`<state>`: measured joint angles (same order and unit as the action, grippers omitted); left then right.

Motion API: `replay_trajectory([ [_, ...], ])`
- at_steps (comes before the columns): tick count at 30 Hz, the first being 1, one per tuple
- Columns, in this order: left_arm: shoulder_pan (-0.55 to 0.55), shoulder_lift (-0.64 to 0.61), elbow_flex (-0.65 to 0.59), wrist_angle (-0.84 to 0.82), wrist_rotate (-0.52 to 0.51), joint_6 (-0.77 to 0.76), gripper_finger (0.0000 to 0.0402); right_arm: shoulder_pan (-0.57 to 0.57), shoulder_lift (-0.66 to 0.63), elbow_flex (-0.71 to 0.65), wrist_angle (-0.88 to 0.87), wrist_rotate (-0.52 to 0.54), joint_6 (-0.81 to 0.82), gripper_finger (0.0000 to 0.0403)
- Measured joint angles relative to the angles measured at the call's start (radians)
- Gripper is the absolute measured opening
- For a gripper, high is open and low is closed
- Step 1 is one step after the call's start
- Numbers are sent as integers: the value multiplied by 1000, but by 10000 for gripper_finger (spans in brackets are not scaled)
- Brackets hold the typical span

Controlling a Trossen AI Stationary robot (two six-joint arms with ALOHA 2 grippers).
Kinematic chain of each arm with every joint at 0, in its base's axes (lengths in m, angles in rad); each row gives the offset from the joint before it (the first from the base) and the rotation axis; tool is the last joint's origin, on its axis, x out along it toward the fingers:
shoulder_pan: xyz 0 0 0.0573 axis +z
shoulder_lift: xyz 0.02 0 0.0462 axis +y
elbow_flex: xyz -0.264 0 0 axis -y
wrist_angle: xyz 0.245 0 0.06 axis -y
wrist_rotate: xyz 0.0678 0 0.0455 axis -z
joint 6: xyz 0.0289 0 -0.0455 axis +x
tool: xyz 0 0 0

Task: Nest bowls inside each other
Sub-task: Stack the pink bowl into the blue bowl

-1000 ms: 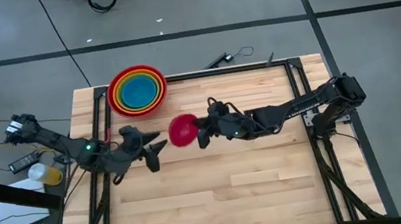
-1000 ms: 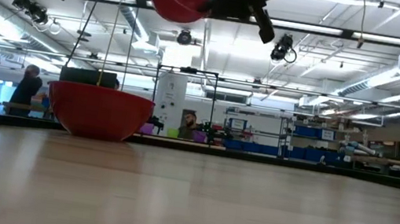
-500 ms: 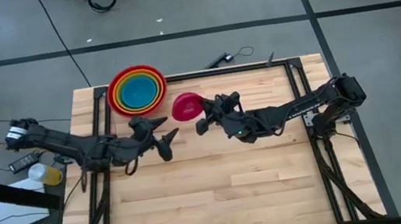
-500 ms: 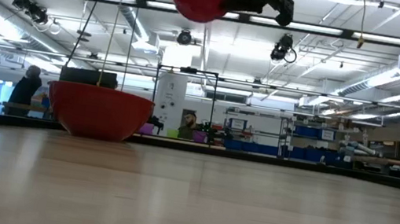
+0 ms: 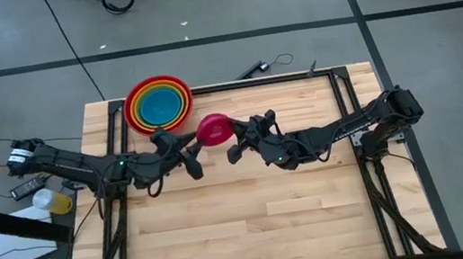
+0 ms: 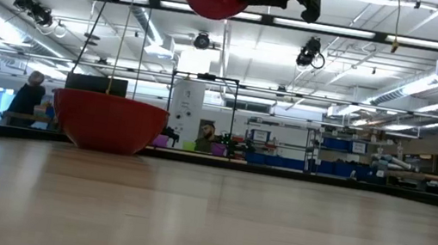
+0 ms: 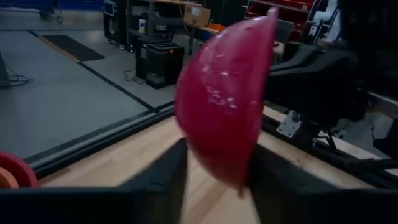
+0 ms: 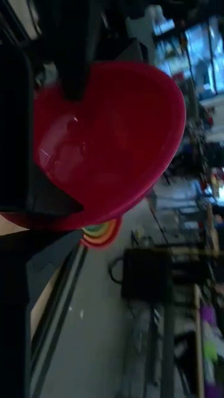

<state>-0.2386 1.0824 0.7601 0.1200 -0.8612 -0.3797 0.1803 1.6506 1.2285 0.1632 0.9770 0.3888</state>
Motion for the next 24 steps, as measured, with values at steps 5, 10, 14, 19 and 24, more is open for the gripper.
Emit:
replay_trajectory([
  [5,9,-2,-1,-12,-72,-1,19,-13,-1,0,-6,-151,23,72],
  [10,35,-16,-1,-54,-54,-2,11,-6,-4,0,-2,-182,107,130],
  [14,105,-48,-1,-179,24,-84,7,-21,-4,0,-77,-184,311,159],
  [19,249,-92,-1,-372,206,-196,6,-86,-4,0,-263,-253,558,163],
  [24,406,-117,-1,-498,312,-204,6,-169,-4,0,-326,-439,578,163],
])
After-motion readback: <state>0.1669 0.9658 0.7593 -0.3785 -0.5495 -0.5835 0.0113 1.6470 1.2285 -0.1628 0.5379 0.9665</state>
